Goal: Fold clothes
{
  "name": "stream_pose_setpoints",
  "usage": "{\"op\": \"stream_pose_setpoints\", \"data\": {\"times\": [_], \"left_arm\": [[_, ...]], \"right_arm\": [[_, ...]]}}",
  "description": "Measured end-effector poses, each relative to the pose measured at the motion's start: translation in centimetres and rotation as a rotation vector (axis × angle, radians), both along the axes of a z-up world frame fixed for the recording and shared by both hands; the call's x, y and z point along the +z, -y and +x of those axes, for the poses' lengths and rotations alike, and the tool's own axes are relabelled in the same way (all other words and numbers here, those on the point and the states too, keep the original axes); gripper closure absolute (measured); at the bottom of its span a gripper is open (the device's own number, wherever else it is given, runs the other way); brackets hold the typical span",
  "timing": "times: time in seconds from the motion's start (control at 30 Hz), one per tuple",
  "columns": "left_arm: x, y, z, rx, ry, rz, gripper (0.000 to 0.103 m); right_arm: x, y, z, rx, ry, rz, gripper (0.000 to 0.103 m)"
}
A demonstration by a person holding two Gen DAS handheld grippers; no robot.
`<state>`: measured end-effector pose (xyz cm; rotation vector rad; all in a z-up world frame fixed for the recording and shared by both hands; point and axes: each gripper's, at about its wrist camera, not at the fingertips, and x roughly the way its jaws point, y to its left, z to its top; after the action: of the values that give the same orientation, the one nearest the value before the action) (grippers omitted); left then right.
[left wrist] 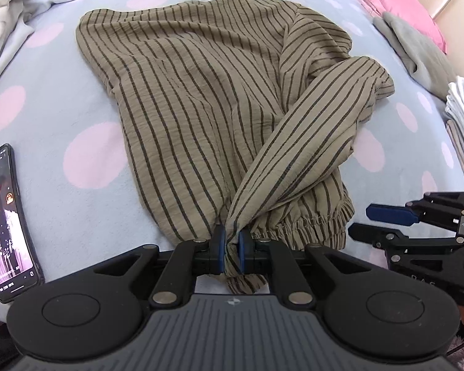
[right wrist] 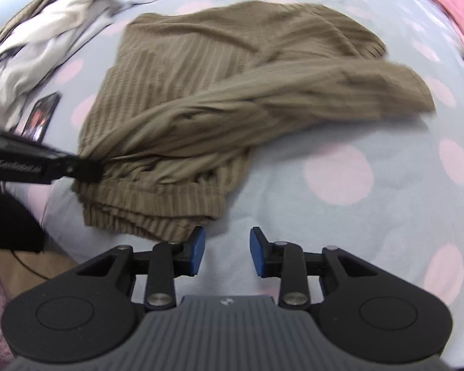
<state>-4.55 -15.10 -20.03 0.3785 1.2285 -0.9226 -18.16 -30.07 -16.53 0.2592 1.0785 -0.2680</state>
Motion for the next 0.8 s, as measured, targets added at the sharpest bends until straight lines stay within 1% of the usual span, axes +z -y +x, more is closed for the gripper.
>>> {"op": "stream_pose_setpoints", "data": {"times": [0.1, 0.13, 0.27, 0.33, 0.37, 0.4, 0.53, 0.6, 0.7, 0.73, 0.77, 0.8], "left_arm": [[-0.2, -0.1, 0.2, 0.014, -0.010, 0.006, 0.096], [-0.3, -0.1, 0.3, 0.015, -0.011, 0.008, 0.096], [-0.8, -0.1, 0.3, 0.028, -0.014, 0.021, 0.096], [-0.9, -0.2, 0.5, 0.044, -0.025, 0.019, 0.096], [-0.9, -0.2, 0.6, 0.053, -0.033, 0.013, 0.096], [-0.9, -0.3, 0.7, 0.066, -0.039, 0.007, 0.096], [-0.5, -0.8, 1.2, 0.103, -0.046, -0.022, 0.096], [-0.7, -0.7, 1.4, 0.107, -0.049, -0.017, 0.096], [-1.0, -0.4, 1.4, 0.105, -0.039, 0.009, 0.096], [-1.0, -0.3, 1.5, 0.104, -0.036, 0.013, 0.096], [-1.0, -0.2, 1.5, 0.103, -0.032, 0.017, 0.096], [-1.0, -0.2, 1.7, 0.104, -0.037, 0.014, 0.096]], "right_arm": [[-0.3, -0.3, 0.4, 0.021, -0.011, -0.058, 0.074], [-0.4, -0.2, 0.7, 0.016, -0.016, -0.061, 0.078], [-0.7, 0.0, 1.3, 0.013, 0.017, -0.034, 0.079], [-0.6, -0.6, 1.8, 0.030, 0.035, -0.058, 0.079], [-0.6, -0.8, 1.9, 0.036, 0.042, -0.073, 0.083], [-0.4, -0.9, 1.9, 0.039, 0.045, -0.074, 0.098], [1.1, -0.9, 0.9, 0.027, 0.039, -0.052, 0.098], [1.2, -0.9, 0.5, 0.034, 0.012, -0.025, 0.099], [-0.1, -1.5, 0.8, 0.082, -0.078, 0.003, 0.101], [-0.6, -1.8, 0.9, 0.105, -0.109, 0.027, 0.103], [-1.1, -2.1, 1.0, 0.132, -0.140, 0.058, 0.103], [-1.2, -2.2, 1.0, 0.135, -0.147, 0.063, 0.103]]}}
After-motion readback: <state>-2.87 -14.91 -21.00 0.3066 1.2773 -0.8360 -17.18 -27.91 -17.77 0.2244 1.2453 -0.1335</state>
